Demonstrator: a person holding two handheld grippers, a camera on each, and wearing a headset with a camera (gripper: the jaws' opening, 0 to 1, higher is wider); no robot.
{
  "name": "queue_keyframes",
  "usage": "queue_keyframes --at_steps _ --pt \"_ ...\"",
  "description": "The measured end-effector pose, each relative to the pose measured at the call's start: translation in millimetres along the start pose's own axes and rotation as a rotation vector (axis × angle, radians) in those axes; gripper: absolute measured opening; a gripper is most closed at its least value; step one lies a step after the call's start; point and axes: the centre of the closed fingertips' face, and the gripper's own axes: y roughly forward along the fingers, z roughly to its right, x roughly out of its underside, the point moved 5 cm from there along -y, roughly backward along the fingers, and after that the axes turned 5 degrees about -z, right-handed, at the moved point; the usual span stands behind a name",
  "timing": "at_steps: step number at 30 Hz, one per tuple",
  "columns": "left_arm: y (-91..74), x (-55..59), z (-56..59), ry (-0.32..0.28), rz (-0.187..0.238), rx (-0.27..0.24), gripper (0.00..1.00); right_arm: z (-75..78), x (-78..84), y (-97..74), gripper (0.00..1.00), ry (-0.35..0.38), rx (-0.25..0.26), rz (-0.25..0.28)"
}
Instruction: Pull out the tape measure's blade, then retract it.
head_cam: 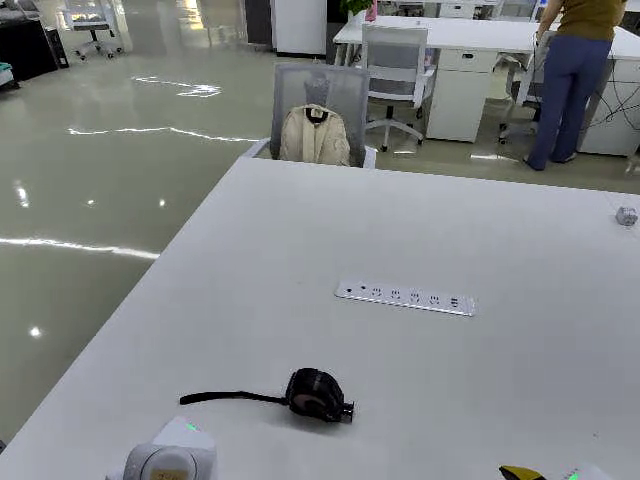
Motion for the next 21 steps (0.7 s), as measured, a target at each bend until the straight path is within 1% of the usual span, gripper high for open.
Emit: queue_keyframes --at_steps 4,10,11,16,21 --pt "-4.2 -0.8 0.5 0.005 0.001 -0.007 1.0 -1.3 0.9 -5.3 0.72 0.0 0.005 -0.003" --pt "-11.1 -6.3 -0.5 0.029 0.018 -0.029 1.0 -1.6 0.6 -12.1 0.72 0.004 0.013 0.002" --pt "-12.3 -8.3 -0.2 0.031 0.027 -0.03 1.0 -1.7 0.4 -13.2 0.72 0.003 0.014 0.002" --pt "-13.4 -13.3 2.9 0.034 0.03 -0.019 1.0 -1.4 -0.6 -15.9 0.72 0.006 0.016 0.005" --pt "-12.6 -14.6 2.9 0.032 0.03 -0.014 1.0 -1.3 -0.3 -15.5 0.72 0.009 0.017 0.006"
